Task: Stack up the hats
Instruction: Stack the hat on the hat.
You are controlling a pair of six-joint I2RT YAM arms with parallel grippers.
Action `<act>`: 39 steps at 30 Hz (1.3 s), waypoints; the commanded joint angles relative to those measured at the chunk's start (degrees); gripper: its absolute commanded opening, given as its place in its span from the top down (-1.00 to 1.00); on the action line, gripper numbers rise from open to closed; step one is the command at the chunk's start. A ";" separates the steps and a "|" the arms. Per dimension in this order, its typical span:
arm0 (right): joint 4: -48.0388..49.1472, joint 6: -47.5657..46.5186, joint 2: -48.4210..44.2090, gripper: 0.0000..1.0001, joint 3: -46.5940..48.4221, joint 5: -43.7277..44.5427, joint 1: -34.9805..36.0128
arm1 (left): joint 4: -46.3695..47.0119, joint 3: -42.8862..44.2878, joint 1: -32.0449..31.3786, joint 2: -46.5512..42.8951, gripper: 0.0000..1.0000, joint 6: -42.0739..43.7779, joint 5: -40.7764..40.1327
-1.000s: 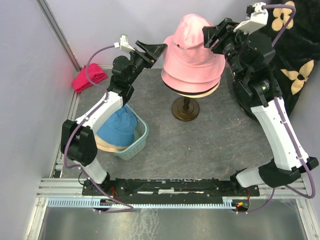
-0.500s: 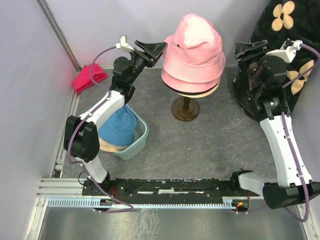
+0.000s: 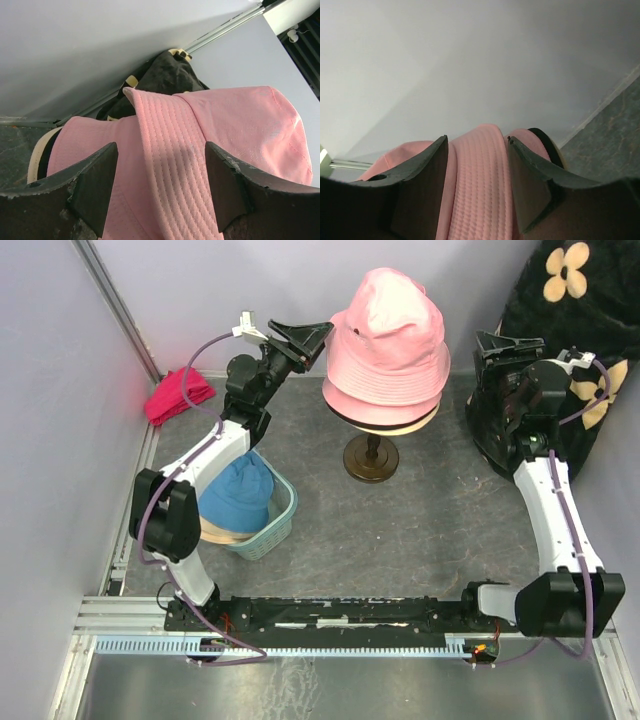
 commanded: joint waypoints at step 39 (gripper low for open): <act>27.90 20.84 16.20 -0.07 -2.01 -18.95 -0.85 | 10.02 0.99 0.33 3.20 0.24 -5.19 4.33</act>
